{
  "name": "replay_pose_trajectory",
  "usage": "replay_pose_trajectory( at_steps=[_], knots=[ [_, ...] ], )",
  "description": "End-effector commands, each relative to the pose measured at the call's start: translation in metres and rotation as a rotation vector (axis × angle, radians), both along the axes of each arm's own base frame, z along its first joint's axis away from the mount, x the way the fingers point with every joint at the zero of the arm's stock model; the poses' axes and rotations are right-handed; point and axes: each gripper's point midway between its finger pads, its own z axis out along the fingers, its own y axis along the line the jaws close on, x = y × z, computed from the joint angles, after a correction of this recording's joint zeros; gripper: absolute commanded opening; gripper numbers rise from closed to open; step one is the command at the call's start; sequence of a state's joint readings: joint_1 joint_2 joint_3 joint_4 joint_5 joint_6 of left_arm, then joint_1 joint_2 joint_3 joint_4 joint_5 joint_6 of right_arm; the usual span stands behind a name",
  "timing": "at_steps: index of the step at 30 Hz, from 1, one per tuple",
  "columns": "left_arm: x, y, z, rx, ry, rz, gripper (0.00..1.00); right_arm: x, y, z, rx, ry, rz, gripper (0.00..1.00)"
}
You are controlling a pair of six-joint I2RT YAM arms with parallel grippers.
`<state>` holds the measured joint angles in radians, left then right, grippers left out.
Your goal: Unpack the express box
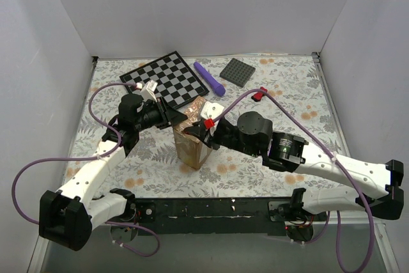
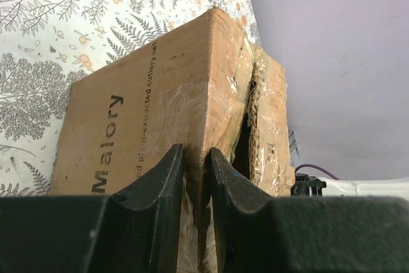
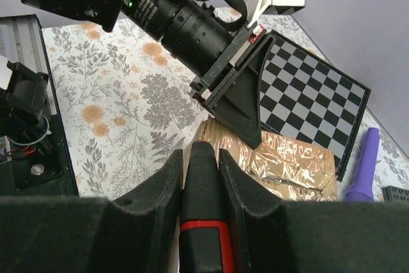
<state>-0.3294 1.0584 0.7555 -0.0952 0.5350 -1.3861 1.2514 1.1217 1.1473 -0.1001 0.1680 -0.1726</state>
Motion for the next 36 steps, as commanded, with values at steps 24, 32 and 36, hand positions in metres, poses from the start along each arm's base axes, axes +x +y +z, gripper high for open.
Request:
replay_pose_trajectory(
  at_steps=[24,32,36],
  knots=[
    [-0.010,0.005,0.002,-0.050,-0.040,0.034,0.00,0.003,0.028,0.007,0.062,-0.083,-0.040,0.01],
    [-0.010,0.004,0.003,-0.049,-0.042,0.029,0.00,0.004,0.031,0.005,0.064,-0.085,-0.043,0.01],
    [-0.010,0.004,0.004,-0.052,-0.038,0.031,0.00,0.004,0.031,-0.001,0.050,-0.080,-0.041,0.01]
  ],
)
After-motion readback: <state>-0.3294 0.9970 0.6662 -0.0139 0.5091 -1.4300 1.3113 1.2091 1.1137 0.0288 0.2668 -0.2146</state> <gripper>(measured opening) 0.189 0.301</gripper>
